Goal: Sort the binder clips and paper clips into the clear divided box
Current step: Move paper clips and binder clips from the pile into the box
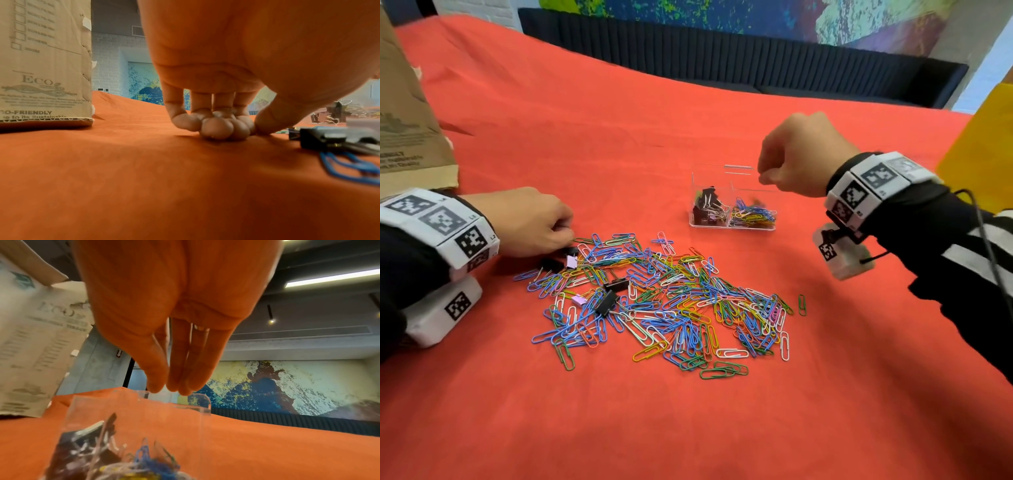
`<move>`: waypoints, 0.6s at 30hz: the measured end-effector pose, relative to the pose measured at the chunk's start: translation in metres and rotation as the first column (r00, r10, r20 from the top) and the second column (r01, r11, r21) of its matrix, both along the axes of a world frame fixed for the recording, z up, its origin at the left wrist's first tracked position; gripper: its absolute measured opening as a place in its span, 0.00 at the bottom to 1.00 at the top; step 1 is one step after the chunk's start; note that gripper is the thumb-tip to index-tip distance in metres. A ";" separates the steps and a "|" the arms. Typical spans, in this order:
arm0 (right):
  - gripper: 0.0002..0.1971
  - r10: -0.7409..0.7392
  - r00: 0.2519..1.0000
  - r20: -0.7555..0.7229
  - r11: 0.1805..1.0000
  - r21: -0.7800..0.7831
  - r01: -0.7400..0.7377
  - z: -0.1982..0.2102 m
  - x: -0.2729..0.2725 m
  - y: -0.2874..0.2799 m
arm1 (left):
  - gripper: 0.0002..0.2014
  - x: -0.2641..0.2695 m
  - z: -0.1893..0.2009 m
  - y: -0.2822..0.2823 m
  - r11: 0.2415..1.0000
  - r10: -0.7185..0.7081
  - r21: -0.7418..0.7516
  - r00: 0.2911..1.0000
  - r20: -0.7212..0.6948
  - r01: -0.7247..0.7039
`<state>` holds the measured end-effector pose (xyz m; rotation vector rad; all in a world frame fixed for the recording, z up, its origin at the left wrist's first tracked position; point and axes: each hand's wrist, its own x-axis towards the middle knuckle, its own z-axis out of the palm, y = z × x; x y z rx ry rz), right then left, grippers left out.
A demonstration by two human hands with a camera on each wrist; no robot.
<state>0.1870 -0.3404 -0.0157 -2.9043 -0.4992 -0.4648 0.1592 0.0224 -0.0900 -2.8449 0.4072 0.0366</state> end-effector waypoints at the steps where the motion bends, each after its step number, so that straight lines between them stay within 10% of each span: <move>1: 0.04 0.018 1.000 0.016 1.000 0.007 -0.018 0.001 -0.005 -0.001 | 0.14 0.000 0.001 0.000 1.000 0.001 -0.001 1.000 -0.001 -0.001; 10: 0.29 0.154 0.824 -0.545 0.925 -0.213 -0.313 -0.016 -0.082 -0.016 | 0.14 0.002 -0.002 0.003 1.000 0.005 -0.018 1.000 0.011 -0.005; 18: 0.26 0.278 0.798 -0.535 0.889 -0.171 -0.425 -0.041 -0.103 0.001 | 0.14 0.005 -0.005 0.005 1.000 0.009 -0.013 1.000 0.010 -0.009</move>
